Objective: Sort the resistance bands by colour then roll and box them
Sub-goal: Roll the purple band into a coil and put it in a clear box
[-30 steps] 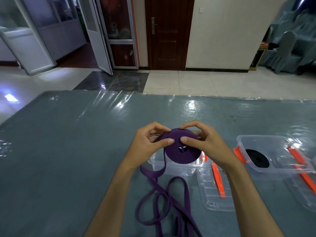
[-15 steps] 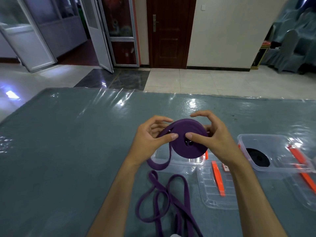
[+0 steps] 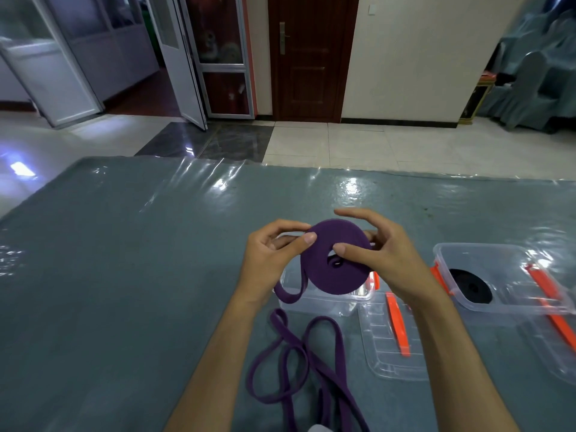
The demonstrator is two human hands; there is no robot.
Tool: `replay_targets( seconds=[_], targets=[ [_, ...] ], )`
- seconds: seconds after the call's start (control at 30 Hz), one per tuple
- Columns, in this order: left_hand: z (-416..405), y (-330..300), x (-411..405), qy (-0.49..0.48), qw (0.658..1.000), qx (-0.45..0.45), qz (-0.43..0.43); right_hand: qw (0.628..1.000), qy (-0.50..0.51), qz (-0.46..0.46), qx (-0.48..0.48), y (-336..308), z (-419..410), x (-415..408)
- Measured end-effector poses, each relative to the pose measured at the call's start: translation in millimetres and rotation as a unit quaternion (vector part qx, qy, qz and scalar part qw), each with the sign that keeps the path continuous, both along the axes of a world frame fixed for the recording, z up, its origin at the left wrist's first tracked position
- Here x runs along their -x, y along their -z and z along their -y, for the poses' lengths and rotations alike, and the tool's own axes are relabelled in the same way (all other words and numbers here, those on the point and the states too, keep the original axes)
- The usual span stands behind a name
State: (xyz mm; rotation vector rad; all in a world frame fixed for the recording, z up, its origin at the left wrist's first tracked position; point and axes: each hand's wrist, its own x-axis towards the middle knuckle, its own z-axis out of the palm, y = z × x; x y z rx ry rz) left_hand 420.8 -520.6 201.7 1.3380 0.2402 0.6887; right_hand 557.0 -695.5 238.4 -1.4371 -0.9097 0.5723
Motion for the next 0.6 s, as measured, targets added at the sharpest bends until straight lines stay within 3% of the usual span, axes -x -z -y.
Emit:
replay_targets(
  seconds=[0.13,0.37,0.6],
  targets=[
    [1,8,1,0.042,0.999,0.032,-0.014,0.996,0.072,-0.031,-0.049,6,-2,0],
    [13,17,-6,-0.067,0.996,0.056,-0.011,0.990,0.110,-0.066,-0.053,27,-5,3],
    [22,41,-11,-0.021,0.994,0.101,-0.029,0.973,0.192,-0.101,-0.080,48,-11,1]
  ],
)
